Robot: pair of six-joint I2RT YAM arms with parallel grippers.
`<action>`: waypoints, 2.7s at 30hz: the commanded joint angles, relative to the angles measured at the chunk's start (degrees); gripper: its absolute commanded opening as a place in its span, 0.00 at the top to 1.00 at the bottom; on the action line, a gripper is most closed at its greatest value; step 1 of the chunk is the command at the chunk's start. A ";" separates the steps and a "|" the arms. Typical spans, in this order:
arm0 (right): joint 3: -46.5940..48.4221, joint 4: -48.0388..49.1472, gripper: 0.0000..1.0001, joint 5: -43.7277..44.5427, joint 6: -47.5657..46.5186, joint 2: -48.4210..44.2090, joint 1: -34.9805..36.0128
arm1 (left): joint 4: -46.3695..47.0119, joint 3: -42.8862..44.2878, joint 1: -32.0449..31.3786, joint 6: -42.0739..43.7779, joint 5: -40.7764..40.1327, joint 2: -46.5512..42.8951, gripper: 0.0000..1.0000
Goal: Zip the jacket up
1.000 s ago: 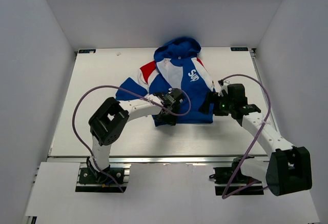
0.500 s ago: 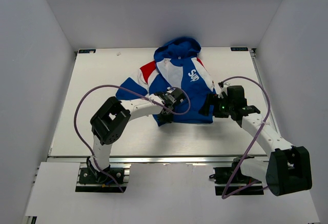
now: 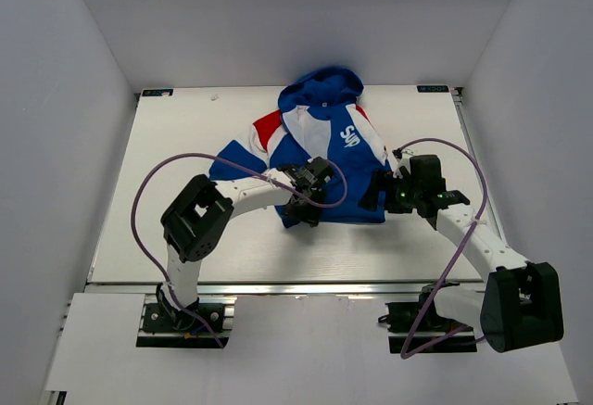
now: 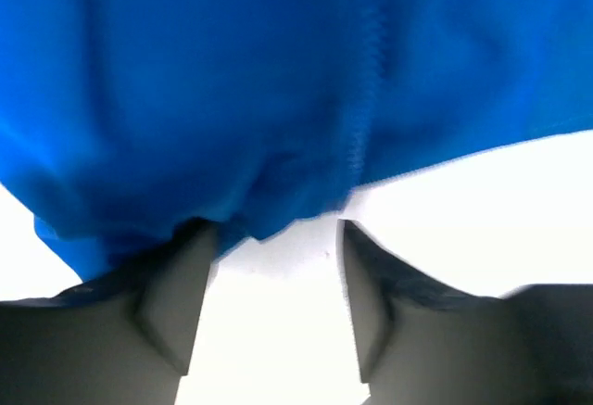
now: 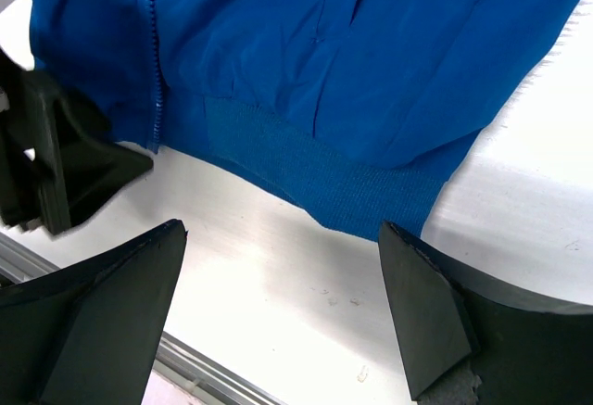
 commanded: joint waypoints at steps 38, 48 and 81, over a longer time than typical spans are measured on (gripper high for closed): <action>0.57 -0.49 0.11 -0.61 -2.14 1.62 0.04 | -1.43 4.03 0.62 6.58 0.25 2.51 0.46; 0.65 -0.31 0.11 -0.61 -2.14 1.88 0.04 | -1.43 3.41 0.62 4.74 -1.16 4.54 0.59; -1.54 3.99 0.70 9.95 2.95 12.96 0.04 | 8.41 -12.67 12.05 2.72 16.95 -18.22 0.99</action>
